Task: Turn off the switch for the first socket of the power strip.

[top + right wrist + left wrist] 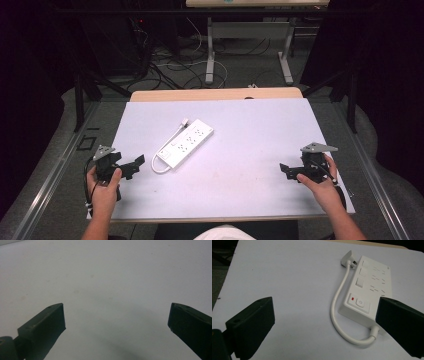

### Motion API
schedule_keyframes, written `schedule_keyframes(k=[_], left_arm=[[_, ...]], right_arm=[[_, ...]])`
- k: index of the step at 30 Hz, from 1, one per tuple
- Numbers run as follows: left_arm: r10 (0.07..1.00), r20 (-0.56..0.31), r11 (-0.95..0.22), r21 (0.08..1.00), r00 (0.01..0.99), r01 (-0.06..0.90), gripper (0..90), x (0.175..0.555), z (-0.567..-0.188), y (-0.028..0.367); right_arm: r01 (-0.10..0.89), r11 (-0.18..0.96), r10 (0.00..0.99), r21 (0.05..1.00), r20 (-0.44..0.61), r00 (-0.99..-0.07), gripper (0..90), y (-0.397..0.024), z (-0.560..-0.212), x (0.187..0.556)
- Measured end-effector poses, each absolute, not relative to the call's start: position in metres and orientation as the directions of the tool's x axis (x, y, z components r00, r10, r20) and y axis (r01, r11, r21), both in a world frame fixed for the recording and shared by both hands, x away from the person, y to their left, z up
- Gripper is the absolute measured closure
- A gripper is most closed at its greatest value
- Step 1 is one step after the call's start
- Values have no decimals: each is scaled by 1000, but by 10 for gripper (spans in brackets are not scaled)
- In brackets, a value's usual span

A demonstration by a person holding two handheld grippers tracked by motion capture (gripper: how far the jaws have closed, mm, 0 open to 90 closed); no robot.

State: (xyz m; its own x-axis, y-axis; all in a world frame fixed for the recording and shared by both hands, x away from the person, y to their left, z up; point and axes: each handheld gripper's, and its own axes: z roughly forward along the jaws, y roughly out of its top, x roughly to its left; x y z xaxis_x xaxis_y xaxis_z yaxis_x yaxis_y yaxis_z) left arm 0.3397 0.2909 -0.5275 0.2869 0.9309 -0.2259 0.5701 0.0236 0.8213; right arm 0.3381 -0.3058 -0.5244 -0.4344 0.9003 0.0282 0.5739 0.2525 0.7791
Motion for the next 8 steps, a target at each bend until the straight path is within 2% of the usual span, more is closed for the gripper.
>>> schedule_keyframes(k=[8], left_arm=[[931, -230, 30, 823, 283, 568, 22, 340, -527, 291]], right_arm=[[573, 239, 903, 784, 38, -428, 7, -307, -523, 338]])
